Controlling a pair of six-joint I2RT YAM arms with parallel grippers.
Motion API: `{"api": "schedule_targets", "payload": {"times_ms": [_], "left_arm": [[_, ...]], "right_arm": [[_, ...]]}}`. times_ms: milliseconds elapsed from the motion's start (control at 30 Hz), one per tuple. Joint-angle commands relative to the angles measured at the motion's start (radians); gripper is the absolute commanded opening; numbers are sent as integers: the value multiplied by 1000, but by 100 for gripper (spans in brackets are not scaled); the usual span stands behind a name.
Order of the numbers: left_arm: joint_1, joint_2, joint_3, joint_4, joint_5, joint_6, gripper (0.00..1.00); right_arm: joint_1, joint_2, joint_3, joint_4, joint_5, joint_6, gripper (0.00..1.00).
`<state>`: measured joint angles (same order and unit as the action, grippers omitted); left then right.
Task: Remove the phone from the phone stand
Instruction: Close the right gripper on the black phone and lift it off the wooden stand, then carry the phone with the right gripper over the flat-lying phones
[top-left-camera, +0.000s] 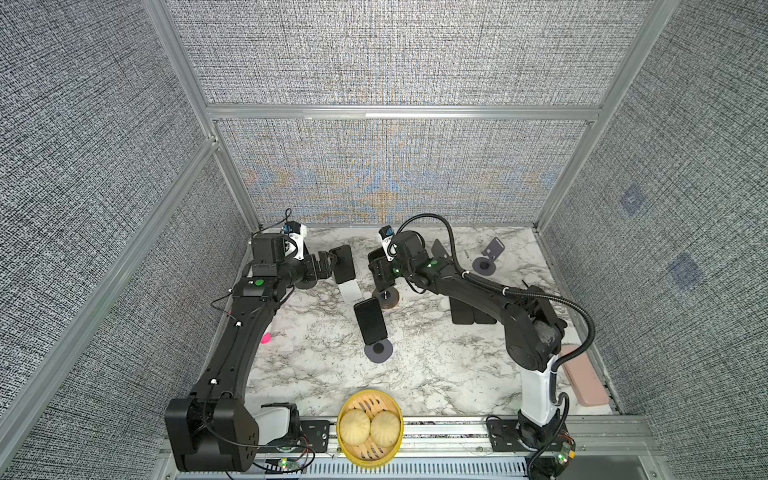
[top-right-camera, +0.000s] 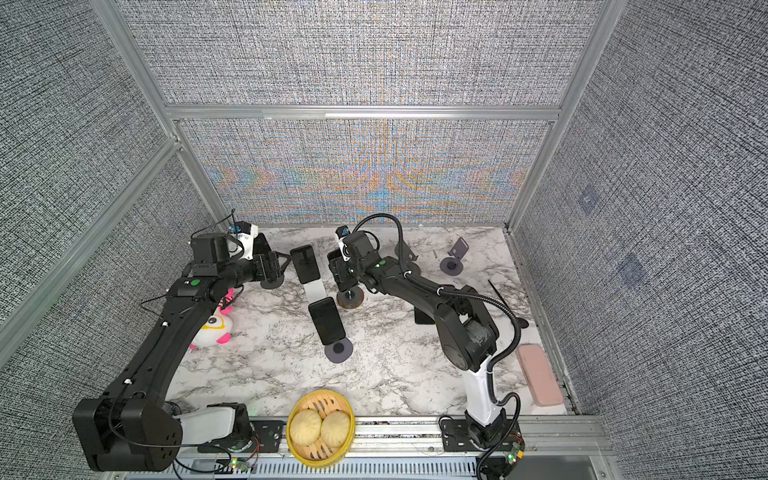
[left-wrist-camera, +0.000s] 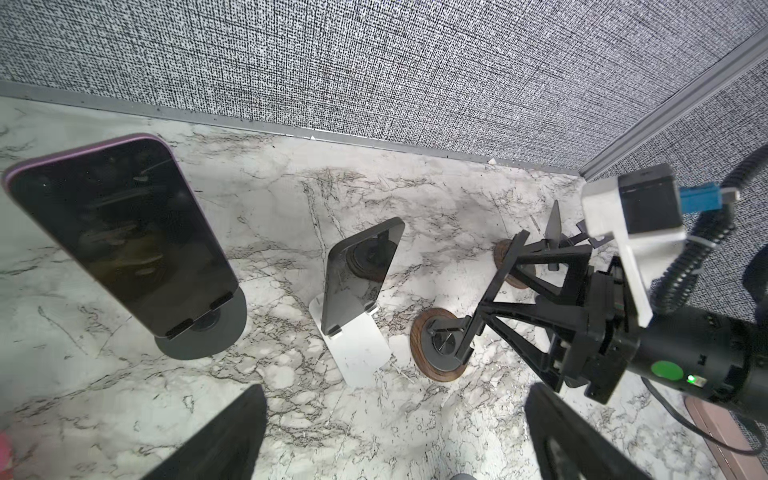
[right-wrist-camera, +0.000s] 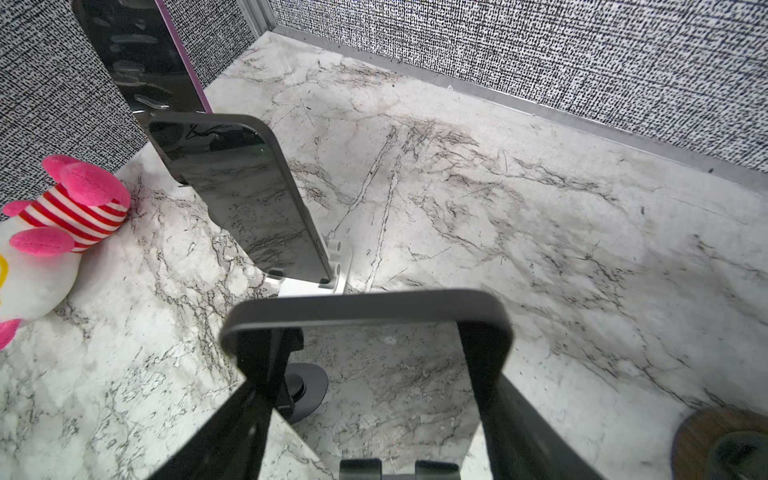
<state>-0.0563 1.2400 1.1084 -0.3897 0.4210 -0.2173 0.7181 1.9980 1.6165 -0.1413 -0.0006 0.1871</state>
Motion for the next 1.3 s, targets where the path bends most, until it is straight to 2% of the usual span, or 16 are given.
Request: {"api": "schedule_targets", "payload": {"times_ms": [0, 267, 533, 767, 900, 1267], "left_arm": [[2, -19, 3, 22, 0, -3, 98], [2, -29, 1, 17, -22, 8, 98], [2, -51, -11, 16, -65, 34, 98], [2, -48, -8, 17, -44, 25, 98], [2, -52, -7, 12, -48, 27, 98], [2, -66, -4, 8, -48, 30, 98]], "right_arm": [[6, -8, 26, -15, 14, 13, 72], [10, -79, -29, -28, 39, 48, 70], [3, -153, -23, -116, 49, 54, 69], [-5, -204, -20, -197, 77, 74, 68], [-20, -228, -8, -290, 106, 114, 67], [-93, -263, -10, -687, 183, 180, 61]]}}
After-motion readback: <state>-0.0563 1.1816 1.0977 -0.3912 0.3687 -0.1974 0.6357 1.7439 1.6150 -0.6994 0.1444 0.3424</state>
